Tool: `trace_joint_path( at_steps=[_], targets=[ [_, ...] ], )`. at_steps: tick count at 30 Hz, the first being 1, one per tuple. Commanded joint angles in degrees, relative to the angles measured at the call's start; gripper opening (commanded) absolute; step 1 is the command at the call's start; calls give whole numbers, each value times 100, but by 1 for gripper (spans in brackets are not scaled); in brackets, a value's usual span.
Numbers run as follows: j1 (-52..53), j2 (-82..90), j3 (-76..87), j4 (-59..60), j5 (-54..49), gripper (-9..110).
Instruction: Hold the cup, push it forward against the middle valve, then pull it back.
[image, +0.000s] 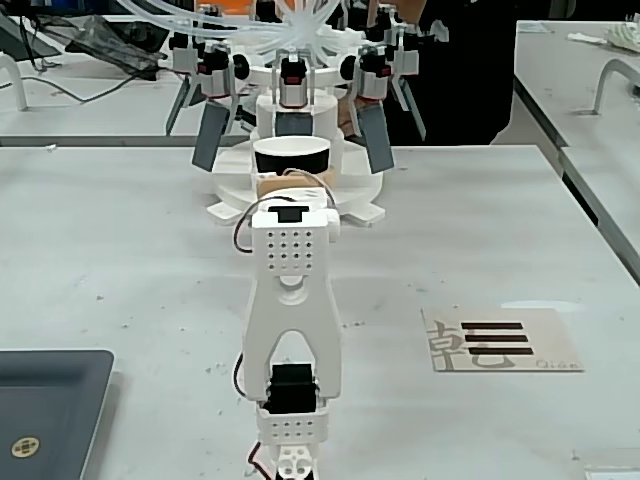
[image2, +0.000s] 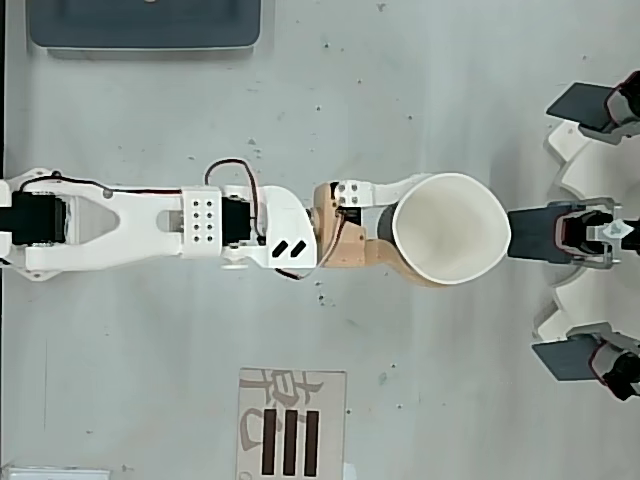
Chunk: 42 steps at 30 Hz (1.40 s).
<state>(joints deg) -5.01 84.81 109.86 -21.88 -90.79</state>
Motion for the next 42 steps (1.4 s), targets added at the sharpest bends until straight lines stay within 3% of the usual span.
trace_joint_path(
  at_steps=[1, 35, 42],
  targets=[
    [53, 176, -26, -211, 9, 5],
    [53, 132, -35, -176, -105, 5],
    [53, -650, -958, 114, -105, 3]
  ],
)
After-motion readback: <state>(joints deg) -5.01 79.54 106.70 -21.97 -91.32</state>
